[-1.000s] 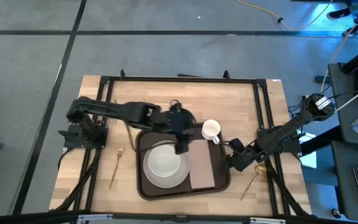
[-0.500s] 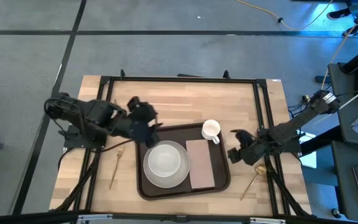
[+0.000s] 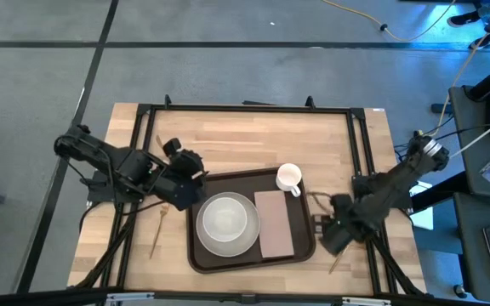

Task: Set up tray
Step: Put the golden spoon on top of the brown napkin on the brown serving tray

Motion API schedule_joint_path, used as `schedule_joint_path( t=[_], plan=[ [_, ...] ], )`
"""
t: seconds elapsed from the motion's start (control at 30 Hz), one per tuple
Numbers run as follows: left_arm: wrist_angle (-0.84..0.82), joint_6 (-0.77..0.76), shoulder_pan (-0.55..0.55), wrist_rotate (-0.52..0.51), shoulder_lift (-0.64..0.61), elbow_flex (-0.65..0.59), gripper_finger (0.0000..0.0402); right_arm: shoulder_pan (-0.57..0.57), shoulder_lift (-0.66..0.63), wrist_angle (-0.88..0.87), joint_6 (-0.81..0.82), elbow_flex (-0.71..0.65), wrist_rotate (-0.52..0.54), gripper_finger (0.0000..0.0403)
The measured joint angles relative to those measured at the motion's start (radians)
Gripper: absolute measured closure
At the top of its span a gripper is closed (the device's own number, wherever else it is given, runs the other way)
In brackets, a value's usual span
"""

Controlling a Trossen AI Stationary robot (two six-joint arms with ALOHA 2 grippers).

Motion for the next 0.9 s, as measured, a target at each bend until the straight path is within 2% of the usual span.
schedule_joint_path(
  t=[0.1,0.27,0.4,0.7,0.9],
  plan=[
    [-0.002,0.058,0.0,0.028,0.0,-0.018,0.0204,0.059,0.046,-0.002,0.067,0.0,-0.074,0.0189],
    [-0.005,0.151,0.0,0.031,0.0,-0.025,0.0204,0.08,0.095,-0.075,0.057,0.001,-0.098,0.0189],
    [-0.007,0.171,0.0,0.048,0.0,-0.025,0.0204,0.124,0.093,-0.121,0.066,0.0,-0.195,0.0189],
    [-0.006,0.159,0.0,0.048,0.0,-0.025,0.0204,0.148,0.116,-0.116,0.069,0.0,-0.156,0.0189],
    [0.0,0.155,0.0,0.048,0.0,-0.025,0.0204,0.153,0.175,-0.071,0.067,0.0,-0.137,0.0189]
  ],
)
